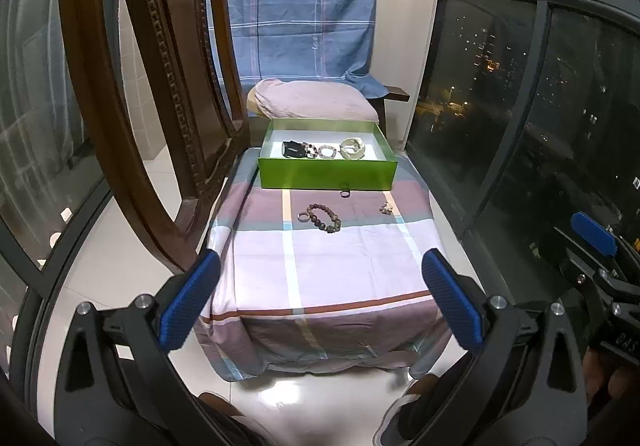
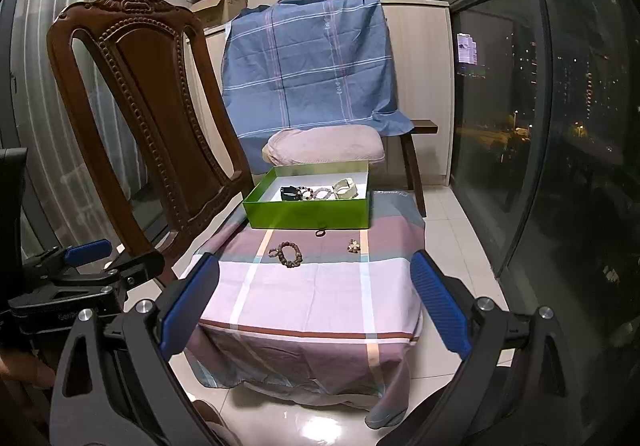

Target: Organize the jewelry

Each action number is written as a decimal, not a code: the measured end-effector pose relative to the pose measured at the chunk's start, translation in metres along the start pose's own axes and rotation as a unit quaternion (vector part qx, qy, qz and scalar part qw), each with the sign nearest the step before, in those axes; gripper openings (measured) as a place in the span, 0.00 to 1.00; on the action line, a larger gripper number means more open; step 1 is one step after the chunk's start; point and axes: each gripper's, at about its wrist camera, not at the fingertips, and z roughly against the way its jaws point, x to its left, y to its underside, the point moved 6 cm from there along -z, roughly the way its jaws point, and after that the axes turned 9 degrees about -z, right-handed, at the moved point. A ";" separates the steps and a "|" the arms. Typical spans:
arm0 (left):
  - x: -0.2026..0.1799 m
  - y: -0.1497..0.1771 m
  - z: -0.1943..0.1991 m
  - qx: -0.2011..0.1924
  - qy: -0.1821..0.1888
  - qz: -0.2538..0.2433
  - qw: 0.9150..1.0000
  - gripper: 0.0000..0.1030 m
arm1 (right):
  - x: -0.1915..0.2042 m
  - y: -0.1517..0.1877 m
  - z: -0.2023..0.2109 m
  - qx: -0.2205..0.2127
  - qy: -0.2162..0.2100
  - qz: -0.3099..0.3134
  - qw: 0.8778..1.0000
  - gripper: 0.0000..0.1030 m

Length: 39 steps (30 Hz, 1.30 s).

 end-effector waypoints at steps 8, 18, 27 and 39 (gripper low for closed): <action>0.000 0.000 -0.002 0.004 0.000 -0.001 1.000 0.97 | 0.000 0.001 -0.002 0.003 -0.001 -0.001 1.000 0.91; -0.003 -0.001 -0.013 0.014 0.003 -0.003 1.000 0.97 | -0.005 0.003 -0.013 0.012 0.001 -0.006 1.000 0.91; -0.001 0.000 -0.107 0.071 0.000 0.031 0.997 0.88 | -0.028 0.010 -0.047 0.035 0.018 -0.020 0.999 0.91; -0.004 -0.001 -0.238 0.147 -0.021 0.074 0.986 0.70 | -0.058 0.021 -0.107 0.086 0.021 -0.028 0.996 0.91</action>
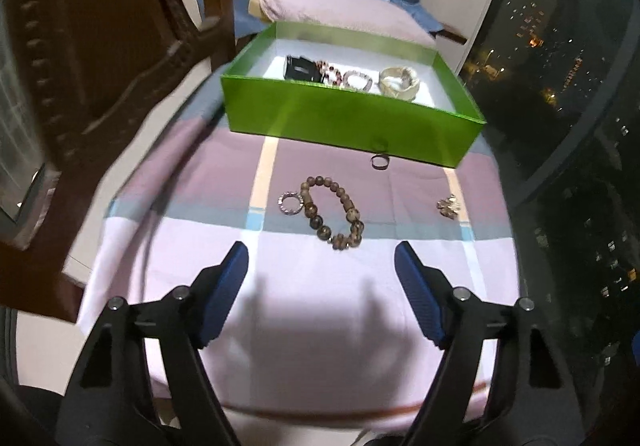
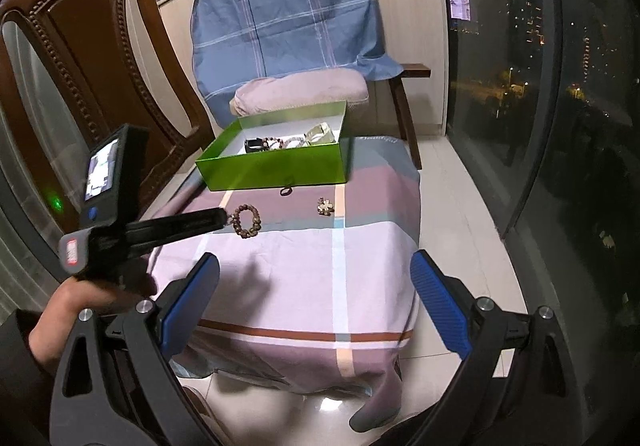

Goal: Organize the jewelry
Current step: 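Grasp the brown wooden-bead bracelet with the left gripper while the right grasps the gold flower charm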

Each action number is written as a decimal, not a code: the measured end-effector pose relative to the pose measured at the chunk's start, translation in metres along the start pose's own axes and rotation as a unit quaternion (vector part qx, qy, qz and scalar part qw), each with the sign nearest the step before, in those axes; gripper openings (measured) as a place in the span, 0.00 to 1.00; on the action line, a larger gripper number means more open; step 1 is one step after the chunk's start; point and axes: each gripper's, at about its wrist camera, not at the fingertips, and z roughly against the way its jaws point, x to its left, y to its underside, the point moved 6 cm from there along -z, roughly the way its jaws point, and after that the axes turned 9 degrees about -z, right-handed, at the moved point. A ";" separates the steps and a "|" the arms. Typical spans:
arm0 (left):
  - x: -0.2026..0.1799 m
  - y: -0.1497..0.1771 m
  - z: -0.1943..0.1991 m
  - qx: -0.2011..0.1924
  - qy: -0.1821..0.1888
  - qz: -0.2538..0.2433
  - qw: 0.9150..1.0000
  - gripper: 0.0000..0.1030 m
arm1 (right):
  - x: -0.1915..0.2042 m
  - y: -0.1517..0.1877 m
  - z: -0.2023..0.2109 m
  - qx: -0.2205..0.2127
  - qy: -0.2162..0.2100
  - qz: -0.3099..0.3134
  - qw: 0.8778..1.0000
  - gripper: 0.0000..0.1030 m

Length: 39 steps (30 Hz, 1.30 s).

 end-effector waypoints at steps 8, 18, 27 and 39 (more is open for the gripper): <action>0.005 -0.005 -0.048 0.040 -0.011 0.030 0.999 0.55 | -0.010 -0.004 -0.038 0.025 0.004 0.011 1.000 0.83; 0.011 -0.003 -0.073 0.045 -0.014 0.025 0.999 0.48 | -0.007 -0.026 -0.104 0.058 0.018 0.047 0.997 0.58; 0.017 -0.004 -0.070 0.031 0.008 0.009 0.999 0.10 | -0.003 -0.034 -0.199 0.117 0.041 0.058 0.991 0.49; 0.047 -0.032 0.079 -0.104 0.024 -0.046 0.993 0.10 | 0.009 -0.037 -0.203 0.124 0.028 0.053 0.990 0.21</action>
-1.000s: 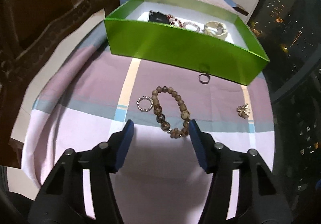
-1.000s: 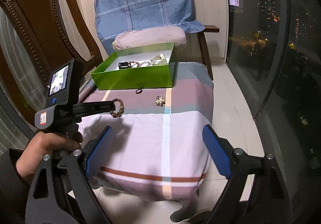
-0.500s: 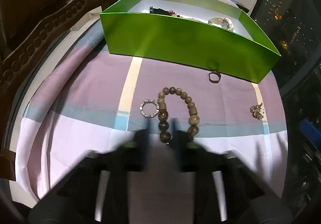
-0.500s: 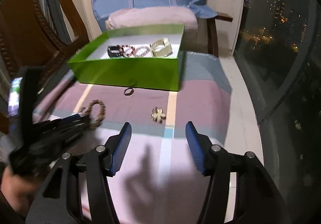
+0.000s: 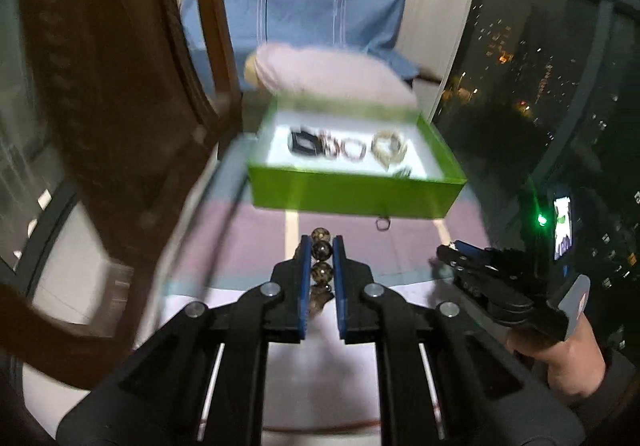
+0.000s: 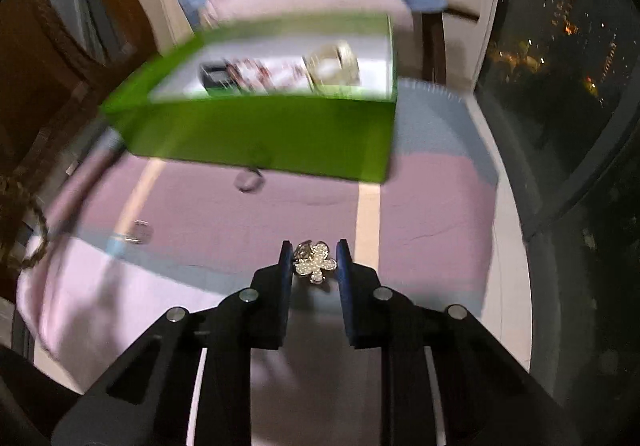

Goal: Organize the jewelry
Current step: 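Grasp the brown wooden-bead bracelet with the left gripper while the right grasps the gold flower charm, then carry the wooden bracelet in the left gripper while the right carries the flower charm over the box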

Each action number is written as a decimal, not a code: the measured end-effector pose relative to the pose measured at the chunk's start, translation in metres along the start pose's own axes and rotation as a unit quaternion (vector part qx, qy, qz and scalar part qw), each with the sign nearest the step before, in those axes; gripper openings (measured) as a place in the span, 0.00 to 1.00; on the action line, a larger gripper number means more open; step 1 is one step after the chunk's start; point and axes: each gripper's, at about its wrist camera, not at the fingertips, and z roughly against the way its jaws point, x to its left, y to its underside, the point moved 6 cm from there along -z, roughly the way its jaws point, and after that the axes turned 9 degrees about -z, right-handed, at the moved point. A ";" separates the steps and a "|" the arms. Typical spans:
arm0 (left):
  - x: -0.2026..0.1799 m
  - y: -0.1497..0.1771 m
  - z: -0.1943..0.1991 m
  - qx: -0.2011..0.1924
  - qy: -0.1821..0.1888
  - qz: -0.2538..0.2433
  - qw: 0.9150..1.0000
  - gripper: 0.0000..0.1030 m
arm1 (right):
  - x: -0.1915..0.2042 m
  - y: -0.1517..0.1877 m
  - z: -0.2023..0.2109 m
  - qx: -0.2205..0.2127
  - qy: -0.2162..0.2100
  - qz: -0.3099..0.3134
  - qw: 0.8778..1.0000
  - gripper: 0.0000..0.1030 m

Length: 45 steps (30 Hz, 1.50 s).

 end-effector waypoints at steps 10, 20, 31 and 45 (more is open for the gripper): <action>-0.006 0.014 0.094 -0.033 0.015 -0.026 0.999 0.10 | 0.037 0.039 0.207 -0.130 -0.074 -0.012 0.989 0.21; -0.038 0.036 0.138 -0.045 0.042 -0.044 0.997 0.10 | 0.051 0.071 0.266 -0.168 -0.072 -0.003 0.983 0.21; -0.042 0.046 0.157 -0.052 0.043 -0.044 0.997 0.10 | 0.055 0.085 0.293 -0.184 -0.071 -0.001 0.980 0.21; -0.043 0.050 0.165 -0.051 0.042 -0.044 0.997 0.10 | 0.055 0.088 0.296 -0.186 -0.071 0.001 0.980 0.21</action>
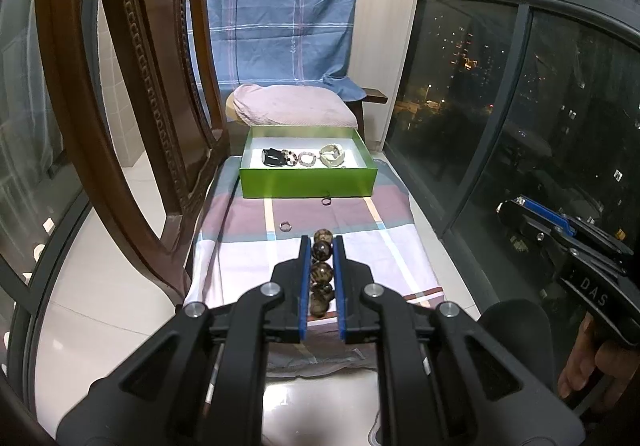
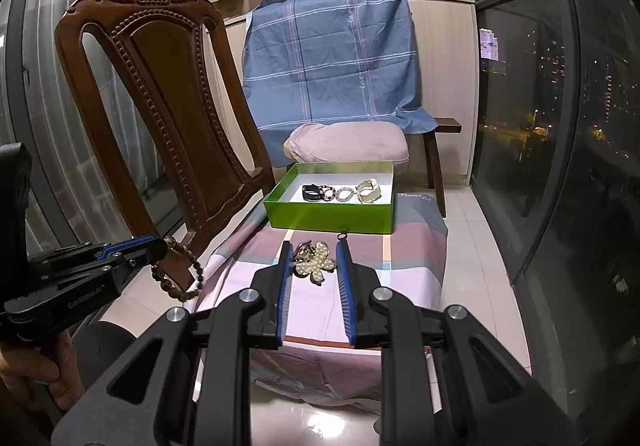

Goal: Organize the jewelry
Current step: 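Carry the wooden bracelet in the left gripper while the right carries the flower charm over the box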

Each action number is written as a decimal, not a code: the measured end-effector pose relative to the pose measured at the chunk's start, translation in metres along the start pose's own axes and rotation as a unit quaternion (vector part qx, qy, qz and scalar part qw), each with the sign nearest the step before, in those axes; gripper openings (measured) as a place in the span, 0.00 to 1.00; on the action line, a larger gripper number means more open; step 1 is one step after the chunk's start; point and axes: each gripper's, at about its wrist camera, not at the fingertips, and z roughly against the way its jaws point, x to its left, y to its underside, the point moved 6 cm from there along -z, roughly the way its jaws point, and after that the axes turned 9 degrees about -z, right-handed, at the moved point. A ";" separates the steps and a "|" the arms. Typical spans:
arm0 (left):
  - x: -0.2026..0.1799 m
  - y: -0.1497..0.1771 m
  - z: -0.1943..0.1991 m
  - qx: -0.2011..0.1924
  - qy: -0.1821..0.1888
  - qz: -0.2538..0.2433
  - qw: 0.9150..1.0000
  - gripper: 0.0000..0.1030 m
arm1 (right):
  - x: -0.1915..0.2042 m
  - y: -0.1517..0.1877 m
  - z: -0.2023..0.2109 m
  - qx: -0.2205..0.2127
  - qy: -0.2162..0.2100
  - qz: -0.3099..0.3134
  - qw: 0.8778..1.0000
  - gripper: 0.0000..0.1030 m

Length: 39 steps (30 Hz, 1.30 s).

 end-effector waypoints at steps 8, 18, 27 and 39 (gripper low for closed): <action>0.001 0.001 -0.005 0.008 0.003 0.001 1.000 0.10 | -0.003 0.001 -0.006 0.007 0.002 -0.003 1.000 0.21; 0.002 -0.013 -0.037 0.028 0.020 0.002 0.999 0.10 | -0.013 -0.007 -0.044 0.026 0.000 -0.009 1.000 0.21; 0.018 -0.112 -0.103 0.000 0.035 -0.011 0.999 0.10 | -0.034 -0.092 -0.127 0.000 0.000 -0.003 1.000 0.21; 0.046 -0.173 -0.273 0.054 0.023 0.000 0.998 0.11 | -0.078 -0.131 -0.300 0.048 0.041 -0.014 0.998 0.21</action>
